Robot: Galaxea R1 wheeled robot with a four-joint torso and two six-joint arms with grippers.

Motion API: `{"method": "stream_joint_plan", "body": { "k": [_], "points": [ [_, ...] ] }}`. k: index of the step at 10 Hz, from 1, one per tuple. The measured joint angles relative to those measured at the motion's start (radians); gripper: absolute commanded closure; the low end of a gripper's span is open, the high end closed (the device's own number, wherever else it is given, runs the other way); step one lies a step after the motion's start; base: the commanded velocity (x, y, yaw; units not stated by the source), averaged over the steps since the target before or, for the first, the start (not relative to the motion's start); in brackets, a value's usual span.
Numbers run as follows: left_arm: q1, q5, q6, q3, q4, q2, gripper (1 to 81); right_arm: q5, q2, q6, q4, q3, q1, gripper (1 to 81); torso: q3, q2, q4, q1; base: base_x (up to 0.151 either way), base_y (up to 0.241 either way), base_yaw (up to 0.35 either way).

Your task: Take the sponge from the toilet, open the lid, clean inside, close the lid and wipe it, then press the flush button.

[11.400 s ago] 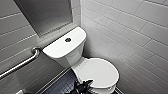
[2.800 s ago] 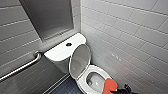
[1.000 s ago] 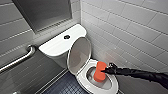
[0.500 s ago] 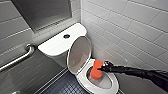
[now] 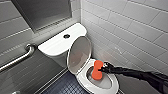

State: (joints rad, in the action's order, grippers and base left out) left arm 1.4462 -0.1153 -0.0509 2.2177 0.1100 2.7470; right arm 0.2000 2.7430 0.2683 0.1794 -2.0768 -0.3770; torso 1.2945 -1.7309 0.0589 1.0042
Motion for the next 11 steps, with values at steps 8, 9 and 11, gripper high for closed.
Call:
{"method": "stream_joint_plan", "body": {
  "k": [8,9,11],
  "points": [
    [0.0,0.0,0.0,-0.006,-0.003,0.009,1.0,-0.069,-0.229,0.01,0.006,0.21,-0.078,81.1,0.0,0.0,0.0,0.0,0.0,0.0,0.0],
    [0.0,0.0,0.0,-0.006,-0.003,0.009,1.0,-0.086,-0.257,0.015,0.008,0.236,-0.107,81.1,0.0,0.0,0.0,0.0,0.0,0.0,0.0],
    [0.0,0.0,0.0,-0.006,-0.003,0.01,1.0,-0.123,-0.315,0.025,0.011,0.306,-0.141,81.1,0.0,0.0,0.0,0.0,0.0,0.0,0.0]
  ]
}}
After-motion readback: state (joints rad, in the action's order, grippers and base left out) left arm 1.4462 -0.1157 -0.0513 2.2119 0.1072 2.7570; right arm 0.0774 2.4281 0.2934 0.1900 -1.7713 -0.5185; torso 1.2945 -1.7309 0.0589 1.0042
